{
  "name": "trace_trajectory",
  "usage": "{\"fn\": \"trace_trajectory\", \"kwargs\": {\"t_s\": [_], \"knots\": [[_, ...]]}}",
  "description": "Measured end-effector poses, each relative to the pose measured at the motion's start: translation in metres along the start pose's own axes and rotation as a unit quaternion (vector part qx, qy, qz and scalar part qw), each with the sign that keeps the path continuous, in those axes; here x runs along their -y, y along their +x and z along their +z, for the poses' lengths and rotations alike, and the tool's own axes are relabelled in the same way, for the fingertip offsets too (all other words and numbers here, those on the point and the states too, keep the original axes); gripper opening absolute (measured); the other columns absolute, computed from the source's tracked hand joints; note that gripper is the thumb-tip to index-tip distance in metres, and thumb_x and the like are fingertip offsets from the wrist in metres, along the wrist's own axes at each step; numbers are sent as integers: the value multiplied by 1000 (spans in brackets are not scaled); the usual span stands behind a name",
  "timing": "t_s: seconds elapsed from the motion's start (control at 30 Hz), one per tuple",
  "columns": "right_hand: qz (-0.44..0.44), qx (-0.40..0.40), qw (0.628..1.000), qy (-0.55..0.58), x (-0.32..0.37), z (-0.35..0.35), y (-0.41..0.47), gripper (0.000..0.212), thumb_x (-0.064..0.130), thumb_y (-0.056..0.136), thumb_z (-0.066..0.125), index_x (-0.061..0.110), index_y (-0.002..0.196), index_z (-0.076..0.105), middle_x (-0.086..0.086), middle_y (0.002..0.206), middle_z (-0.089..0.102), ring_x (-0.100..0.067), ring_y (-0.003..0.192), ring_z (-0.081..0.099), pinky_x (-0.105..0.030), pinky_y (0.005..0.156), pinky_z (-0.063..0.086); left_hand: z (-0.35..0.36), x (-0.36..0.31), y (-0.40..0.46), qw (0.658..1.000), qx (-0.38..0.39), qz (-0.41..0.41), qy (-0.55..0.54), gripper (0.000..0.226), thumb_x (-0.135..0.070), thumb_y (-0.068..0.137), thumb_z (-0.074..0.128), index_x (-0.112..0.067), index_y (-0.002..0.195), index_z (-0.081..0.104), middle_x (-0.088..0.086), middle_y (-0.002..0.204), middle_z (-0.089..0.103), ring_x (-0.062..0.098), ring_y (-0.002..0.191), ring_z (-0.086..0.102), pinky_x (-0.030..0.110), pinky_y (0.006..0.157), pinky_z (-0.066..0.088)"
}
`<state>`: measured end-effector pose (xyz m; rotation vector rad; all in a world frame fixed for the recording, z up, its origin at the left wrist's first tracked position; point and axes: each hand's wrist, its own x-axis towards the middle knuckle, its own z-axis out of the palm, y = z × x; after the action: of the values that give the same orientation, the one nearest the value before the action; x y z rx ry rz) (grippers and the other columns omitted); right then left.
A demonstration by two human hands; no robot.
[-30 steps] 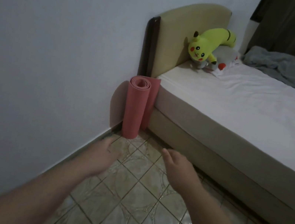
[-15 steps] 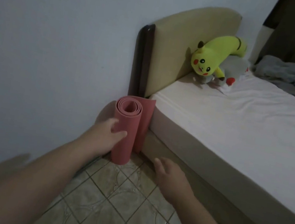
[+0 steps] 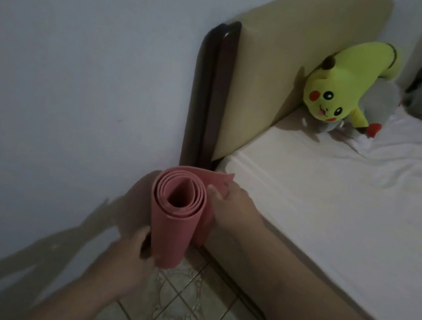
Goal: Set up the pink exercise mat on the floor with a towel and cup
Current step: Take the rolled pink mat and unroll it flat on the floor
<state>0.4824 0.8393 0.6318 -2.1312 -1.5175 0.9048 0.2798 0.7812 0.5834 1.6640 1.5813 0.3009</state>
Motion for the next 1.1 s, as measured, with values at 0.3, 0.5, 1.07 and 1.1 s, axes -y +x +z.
{"fn": "trace_trajectory", "kwargs": {"t_s": [0.3, 0.5, 1.07, 1.1], "knots": [[116, 29, 993, 23, -32, 87, 117, 83, 49, 85, 56, 28, 151, 9, -16, 146, 33, -39, 128, 43, -51, 102, 42, -21, 9, 216, 985, -10, -30, 169, 84, -49, 85, 57, -23, 149, 10, 15, 153, 28, 33, 138, 31, 42, 110, 29], [155, 68, 985, 44, -45, 132, 152, 97, 42, 85, 62, 43, 146, -13, -17, 146, 29, -39, 125, 44, -50, 100, 45, 7, 37, 264, 993, 47, -65, 85, 102, -38, 80, 69, -28, 149, -6, 2, 160, 11, 23, 144, 20, 34, 112, 22], [101, 22, 994, 33, -61, 147, 116, 116, 3, 81, 51, 68, 119, -36, -11, 100, 60, -24, 73, 57, -37, 67, 48, 29, 64, 226, 990, 93, 90, 48, 62, -25, 90, 55, -40, 142, 24, -2, 127, 59, 18, 109, 60, 38, 93, 48], [104, 28, 994, 11, -65, 144, 106, 117, 5, 80, 53, 67, 118, -38, -12, 98, 62, -25, 71, 56, -35, 65, 44, 32, 64, 214, 990, 112, 87, 24, 63, -22, 89, 56, -39, 142, 26, 2, 130, 58, 22, 114, 59, 43, 98, 46]]}}
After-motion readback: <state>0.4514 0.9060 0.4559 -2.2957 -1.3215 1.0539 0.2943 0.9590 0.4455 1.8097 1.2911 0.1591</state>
